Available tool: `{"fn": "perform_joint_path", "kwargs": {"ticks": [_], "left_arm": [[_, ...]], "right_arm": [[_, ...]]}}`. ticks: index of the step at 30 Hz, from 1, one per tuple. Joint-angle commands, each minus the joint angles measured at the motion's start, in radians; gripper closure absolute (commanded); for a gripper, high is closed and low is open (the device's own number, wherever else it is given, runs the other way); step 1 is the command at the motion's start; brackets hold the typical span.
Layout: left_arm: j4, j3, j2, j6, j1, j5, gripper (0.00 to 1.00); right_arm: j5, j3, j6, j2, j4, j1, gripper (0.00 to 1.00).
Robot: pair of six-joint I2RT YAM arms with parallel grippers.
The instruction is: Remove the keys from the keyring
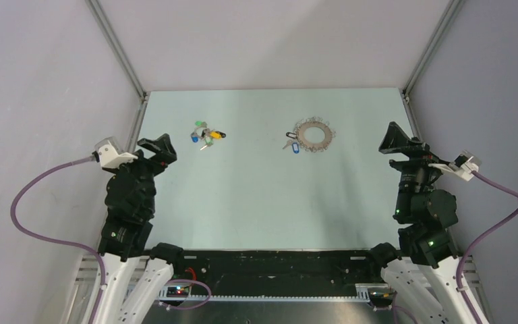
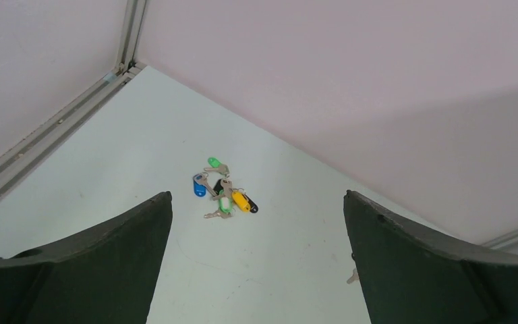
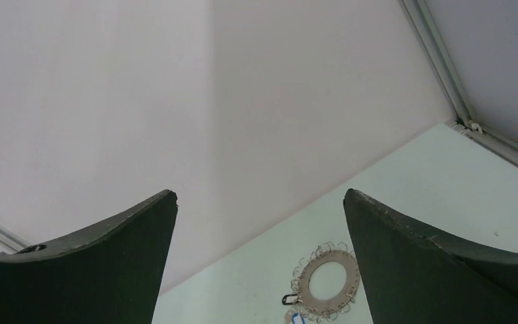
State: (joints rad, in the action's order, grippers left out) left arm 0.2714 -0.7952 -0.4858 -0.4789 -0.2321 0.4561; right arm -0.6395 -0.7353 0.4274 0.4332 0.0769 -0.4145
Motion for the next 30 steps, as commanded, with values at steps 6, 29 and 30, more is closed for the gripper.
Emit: {"fn": "perform_joint_path", "kwargs": {"ticks": [6, 29, 30], "left_arm": [[-0.041, -0.012, 0.008, 0.035, 0.009, -0.1, 0.0], [-0.063, -0.02, -0.009, 0.06, 0.007, -0.403, 0.0], [-0.063, -0.022, -0.017, 0.059, 0.024, -0.427, 0.0]], "right_arm": [[0.041, -0.021, -0.059, 0.012, -0.012, 0.009, 0.01], [0.339, -0.032, 0.114, 0.541, 0.108, 0.049, 0.01], [0.392, -0.032, 0.107, 0.555, 0.149, 0.063, 0.01]]}}
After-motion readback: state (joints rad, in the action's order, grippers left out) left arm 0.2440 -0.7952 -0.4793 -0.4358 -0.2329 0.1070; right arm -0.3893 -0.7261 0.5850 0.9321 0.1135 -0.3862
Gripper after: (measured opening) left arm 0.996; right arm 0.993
